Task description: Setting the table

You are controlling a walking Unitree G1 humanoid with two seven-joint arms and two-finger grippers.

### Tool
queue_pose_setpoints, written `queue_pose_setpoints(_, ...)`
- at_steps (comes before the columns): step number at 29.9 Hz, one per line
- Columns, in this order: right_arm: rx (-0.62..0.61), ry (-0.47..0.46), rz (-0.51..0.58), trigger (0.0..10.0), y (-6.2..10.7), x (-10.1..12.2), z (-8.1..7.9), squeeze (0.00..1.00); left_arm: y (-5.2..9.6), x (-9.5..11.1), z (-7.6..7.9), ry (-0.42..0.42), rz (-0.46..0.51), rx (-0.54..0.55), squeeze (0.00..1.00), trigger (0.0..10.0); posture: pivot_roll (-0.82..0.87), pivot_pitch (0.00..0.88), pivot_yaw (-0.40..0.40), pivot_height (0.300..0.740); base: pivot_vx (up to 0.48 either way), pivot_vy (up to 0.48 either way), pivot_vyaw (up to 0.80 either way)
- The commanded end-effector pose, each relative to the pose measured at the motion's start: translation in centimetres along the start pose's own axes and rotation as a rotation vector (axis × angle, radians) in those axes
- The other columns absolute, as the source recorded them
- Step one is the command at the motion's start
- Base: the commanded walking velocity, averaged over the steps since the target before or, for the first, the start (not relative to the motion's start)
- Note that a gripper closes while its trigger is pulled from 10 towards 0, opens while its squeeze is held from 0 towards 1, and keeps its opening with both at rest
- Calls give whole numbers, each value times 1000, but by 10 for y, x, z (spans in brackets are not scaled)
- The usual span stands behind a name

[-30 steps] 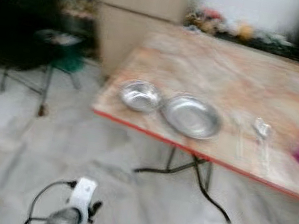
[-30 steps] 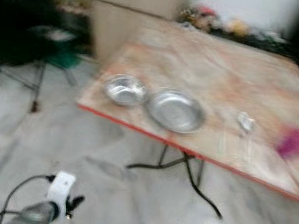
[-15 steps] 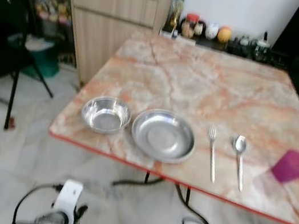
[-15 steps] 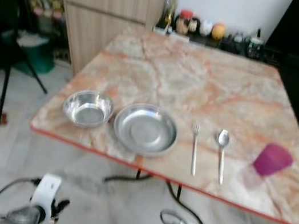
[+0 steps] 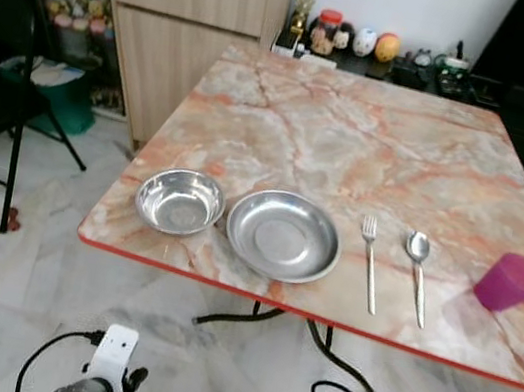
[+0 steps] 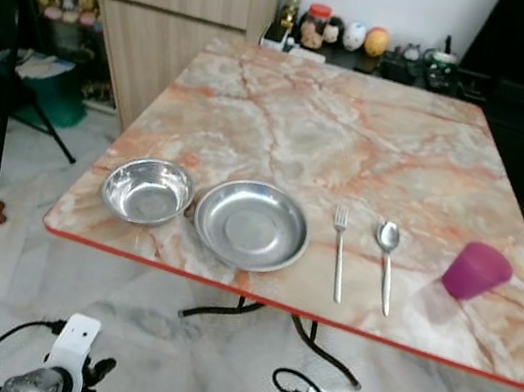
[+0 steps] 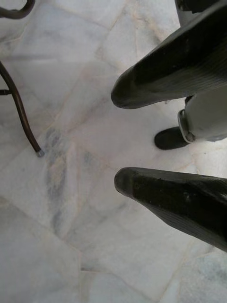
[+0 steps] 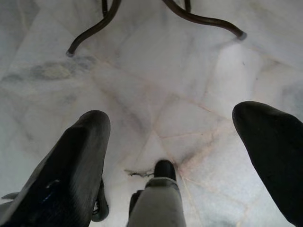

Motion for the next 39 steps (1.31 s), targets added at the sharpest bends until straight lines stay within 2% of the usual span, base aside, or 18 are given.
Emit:
queue_pose_setpoints(1, -5, 0, -8, 10000, 0, 0, 2, 0, 0, -2, 1, -4, -5, -3, 0, 10000, 63, 0, -46, 703, 0, 0, 0)
queue_pose_setpoints(14, 4, 8, -12, 10000, 0, -1, 1, 0, 1, -4, 1, -7, -9, -2, 0, 10000, 64, 0, -48, 629, 0, 0, 0)
queue_pose_setpoints(19, -3, 4, -7, 10000, 0, 0, 3, 0, 1, -3, 0, -32, -7, 6, 0, 10000, 64, 0, -48, 629, 0, -55, 0)
queue_pose_setpoints(31, -10, 9, -9, 10000, 0, 0, 4, 0, 0, -2, 0, -14, 0, 9, 0, 10000, 65, 0, -48, 629, 0, -74, 0)
queue_pose_setpoints(33, -19, -45, 18, 10000, 0, 3, 6, 0, 0, -1, 0, -15, 1, 11, 0, 10000, 67, 0, -47, 629, 0, 0, 0)
queue_pose_setpoints(36, -19, -37, 27, 10000, 0, 4, 7, 0, 0, -1, -1, -15, 1, 11, 0, 10000, 66, 0, -47, 629, 0, 0, 0)
queue_pose_setpoints(39, -23, -28, 23, 10000, 0, 4, 7, 0, 0, -1, -1, -14, 2, 11, 0, 10000, 65, 0, -46, 644, 0, 0, 0)
Point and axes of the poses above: a point about 5 cm out from each wrist's last joint towards the gripper, its own y axis pointing back from the gripper into the wrist, its own x axis along the axis of the wrist's last joint, z = x × y, the point moved 2 cm from there along -y, pointing out of the wrist towards the gripper, and after that the axes turned 7 degrees about y, right-handed, at the moved point
